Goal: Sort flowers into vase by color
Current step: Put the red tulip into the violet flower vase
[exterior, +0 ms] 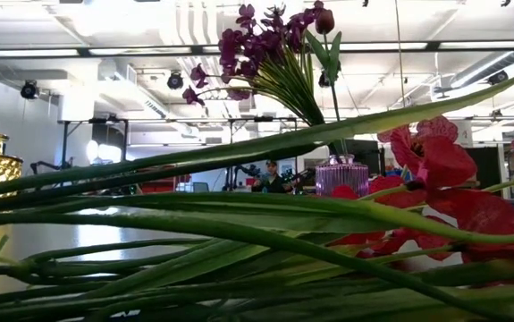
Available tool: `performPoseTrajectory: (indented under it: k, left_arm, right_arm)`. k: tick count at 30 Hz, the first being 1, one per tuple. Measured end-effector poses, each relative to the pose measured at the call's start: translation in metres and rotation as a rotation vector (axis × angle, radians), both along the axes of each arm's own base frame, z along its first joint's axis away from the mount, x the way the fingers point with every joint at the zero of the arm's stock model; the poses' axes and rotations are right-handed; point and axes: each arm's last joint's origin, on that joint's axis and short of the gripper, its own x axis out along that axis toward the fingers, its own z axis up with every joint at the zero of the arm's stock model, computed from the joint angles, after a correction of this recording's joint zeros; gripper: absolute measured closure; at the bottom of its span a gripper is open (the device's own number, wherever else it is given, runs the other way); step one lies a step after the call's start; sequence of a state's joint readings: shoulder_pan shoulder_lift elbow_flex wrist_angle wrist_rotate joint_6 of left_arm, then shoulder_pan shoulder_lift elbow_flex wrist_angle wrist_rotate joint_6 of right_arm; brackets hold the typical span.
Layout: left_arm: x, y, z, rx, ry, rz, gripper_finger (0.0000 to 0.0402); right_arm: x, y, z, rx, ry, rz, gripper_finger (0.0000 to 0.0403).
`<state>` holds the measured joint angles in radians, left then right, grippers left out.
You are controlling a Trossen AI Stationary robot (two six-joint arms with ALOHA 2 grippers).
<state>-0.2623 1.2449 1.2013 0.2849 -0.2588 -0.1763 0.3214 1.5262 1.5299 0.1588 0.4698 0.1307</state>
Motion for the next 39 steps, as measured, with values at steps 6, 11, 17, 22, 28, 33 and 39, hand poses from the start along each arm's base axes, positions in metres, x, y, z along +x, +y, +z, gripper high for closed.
performPoseTrajectory:
  k: [6,11,17,22,28,33,39]
  left_arm:
    - [0.014,-0.014,0.005,0.009,0.020,-0.034,0.0401]
    - [0.024,-0.018,0.017,0.013,0.048,-0.035,0.0396]
    - [0.032,-0.021,0.035,0.041,0.196,-0.041,0.0364]
    - [0.023,-0.022,0.052,0.063,0.366,0.001,0.0328]
    - [0.011,-0.028,0.065,0.098,0.445,0.111,0.0311]
    - [0.003,-0.031,0.067,0.099,0.465,0.141,0.0310]
    - [-0.001,-0.032,0.064,0.086,0.493,0.151,0.0309]
  right_arm:
    - [-0.004,0.007,0.010,0.006,-0.013,0.019,0.0238]
    - [-0.018,0.003,0.017,0.035,0.038,0.038,0.0360]
    - [-0.045,0.009,0.027,0.023,0.090,0.066,0.0390]
    - [-0.087,0.016,0.035,-0.044,0.118,-0.027,0.0391]
    - [-0.124,0.011,0.002,-0.085,0.181,-0.203,0.0391]
    - [-0.129,0.000,-0.040,-0.111,0.237,-0.344,0.0391]
    - [-0.120,-0.016,-0.077,-0.112,0.203,-0.441,0.0391]
